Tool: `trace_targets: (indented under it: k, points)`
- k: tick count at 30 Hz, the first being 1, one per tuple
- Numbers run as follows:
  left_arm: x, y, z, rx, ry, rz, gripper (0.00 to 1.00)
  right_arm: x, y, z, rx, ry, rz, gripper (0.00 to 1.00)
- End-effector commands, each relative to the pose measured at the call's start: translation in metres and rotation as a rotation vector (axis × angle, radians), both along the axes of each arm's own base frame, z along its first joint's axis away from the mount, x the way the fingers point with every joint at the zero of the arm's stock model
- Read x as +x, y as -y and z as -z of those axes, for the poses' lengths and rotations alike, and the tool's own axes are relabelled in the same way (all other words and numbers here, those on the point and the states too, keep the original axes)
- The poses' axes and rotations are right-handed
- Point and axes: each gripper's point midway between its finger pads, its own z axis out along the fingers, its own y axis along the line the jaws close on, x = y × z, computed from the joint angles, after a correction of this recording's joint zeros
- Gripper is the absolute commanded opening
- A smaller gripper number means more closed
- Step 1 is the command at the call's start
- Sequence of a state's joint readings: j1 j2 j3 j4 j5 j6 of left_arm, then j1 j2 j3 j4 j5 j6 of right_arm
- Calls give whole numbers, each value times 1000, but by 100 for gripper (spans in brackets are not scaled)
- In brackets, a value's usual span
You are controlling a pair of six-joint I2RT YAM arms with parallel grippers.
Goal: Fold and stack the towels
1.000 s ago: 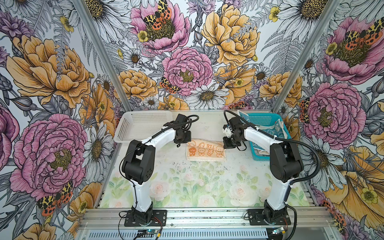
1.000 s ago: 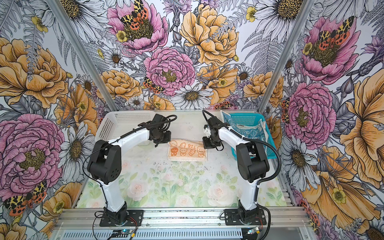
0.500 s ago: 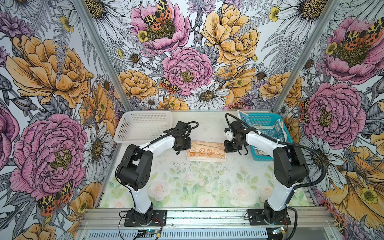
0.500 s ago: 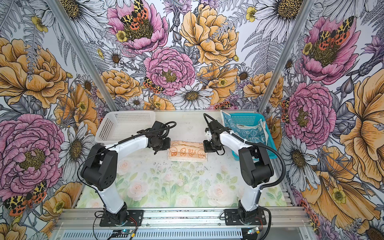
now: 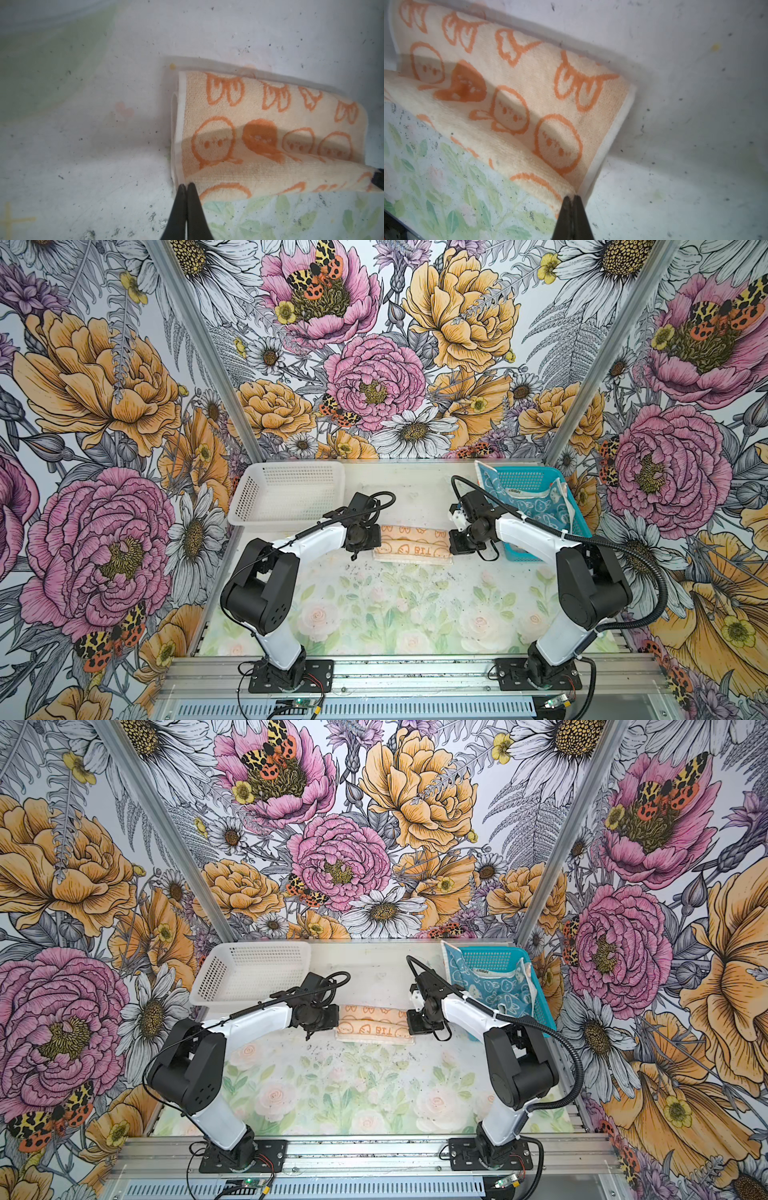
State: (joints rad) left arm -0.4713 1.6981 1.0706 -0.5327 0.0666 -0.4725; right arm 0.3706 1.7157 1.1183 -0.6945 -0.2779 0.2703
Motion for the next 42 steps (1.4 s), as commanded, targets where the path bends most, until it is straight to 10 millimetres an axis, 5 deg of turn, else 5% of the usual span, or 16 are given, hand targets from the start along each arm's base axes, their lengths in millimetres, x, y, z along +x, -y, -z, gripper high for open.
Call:
trace_targets:
  k: [1, 6, 9, 16, 17, 22, 28, 35, 42]
  points:
    - [7, 1, 5, -2, 23, -24, 0, 2, -2, 13, 0, -7, 13, 0]
    - [7, 6, 5, -12, 24, -10, 0, 1, -5, 19, -4, -18, 10, 9]
    - [8, 14, -6, -41, 39, 5, 15, 4, -7, 12, 4, -2, 10, 26]
    - [12, 30, -71, -148, 130, 16, 96, 12, -16, -41, 90, 102, 62, 69]
    - [12, 35, -78, -185, 126, 15, 99, 12, -22, -48, 121, 104, 65, 73]
    - [15, 63, -86, -356, 66, -12, 99, 7, -53, -62, 271, 81, 63, 84]
    - [16, 76, -51, -496, -26, -81, 99, 1, -83, -48, 425, 20, 84, 93]
    - [2, 58, 2, -441, -114, -119, 99, -4, -66, -1, 361, -40, 98, 96]
    - [-2, 32, 20, -408, -129, -149, 99, -2, -38, 25, 291, -50, 136, 97]
